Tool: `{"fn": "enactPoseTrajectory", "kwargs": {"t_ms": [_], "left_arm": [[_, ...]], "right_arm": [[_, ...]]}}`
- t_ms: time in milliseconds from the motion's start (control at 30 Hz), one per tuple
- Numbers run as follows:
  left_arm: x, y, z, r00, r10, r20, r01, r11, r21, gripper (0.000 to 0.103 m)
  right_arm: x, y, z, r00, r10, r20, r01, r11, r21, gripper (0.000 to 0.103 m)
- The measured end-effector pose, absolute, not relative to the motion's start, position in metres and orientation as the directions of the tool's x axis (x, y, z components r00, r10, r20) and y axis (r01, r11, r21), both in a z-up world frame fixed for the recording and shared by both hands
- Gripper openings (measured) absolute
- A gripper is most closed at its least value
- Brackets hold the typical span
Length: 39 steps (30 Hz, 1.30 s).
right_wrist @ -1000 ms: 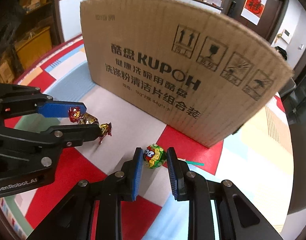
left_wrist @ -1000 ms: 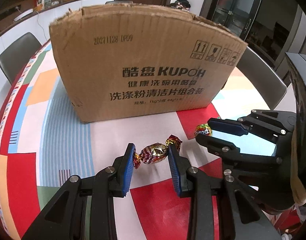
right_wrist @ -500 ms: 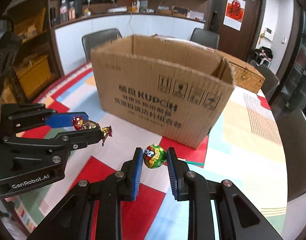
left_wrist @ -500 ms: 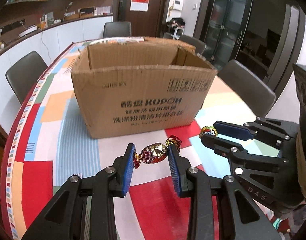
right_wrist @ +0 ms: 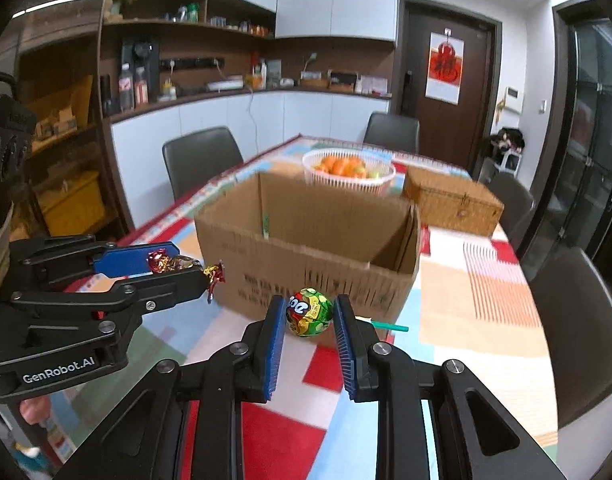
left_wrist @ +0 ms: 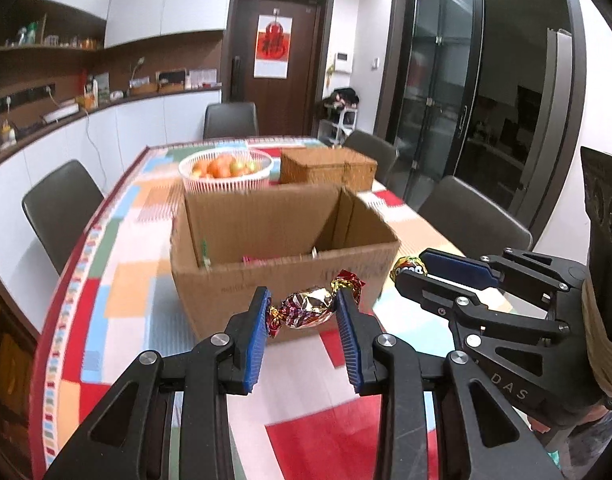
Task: Organize snacks
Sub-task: 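Carry the candy and lollipop into the box and open both tools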
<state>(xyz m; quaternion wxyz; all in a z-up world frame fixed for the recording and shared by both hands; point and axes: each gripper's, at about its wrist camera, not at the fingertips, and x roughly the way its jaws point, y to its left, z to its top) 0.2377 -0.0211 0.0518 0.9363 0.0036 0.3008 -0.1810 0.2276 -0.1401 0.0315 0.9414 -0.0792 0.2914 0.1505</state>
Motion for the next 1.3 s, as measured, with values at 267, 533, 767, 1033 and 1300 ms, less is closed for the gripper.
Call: {"fn": "enactPoseTrajectory", "kwargs": {"t_ms": [267,533,767,1033,1300], "left_arm": [[0.266,-0.015,0.073,0.788,-0.307,-0.534,0.312,0.946,-0.084,0.033],[0.308,-0.01,0.071,0.777,-0.288,-0.56,0.287,0.954,-0.092,0.033],[0.346,-0.015,0.058,0.741,-0.269,-0.615,0.268,0.959,-0.097,0.033],[0.375,-0.022,0.037,0.695,-0.225,-0.683,0.245,0.967,-0.068,0.04],[0.362,-0.019,0.039,0.728,-0.16,-0.667,0.21,0.978,-0.006,0.059]], "right_arm": [[0.249,-0.135,0.056,0.813,0.246,-0.528,-0.33,0.941,-0.069,0.026],[0.29,-0.132,0.06,0.795,0.264,-0.546,-0.335,0.942,-0.034,0.026],[0.325,-0.131,0.054,0.777,0.252,-0.577,-0.321,0.947,-0.018,0.026],[0.355,-0.135,0.036,0.74,0.216,-0.636,-0.294,0.956,-0.017,0.026],[0.363,-0.142,0.029,0.722,0.168,-0.671,-0.24,0.971,-0.015,0.042]]}}
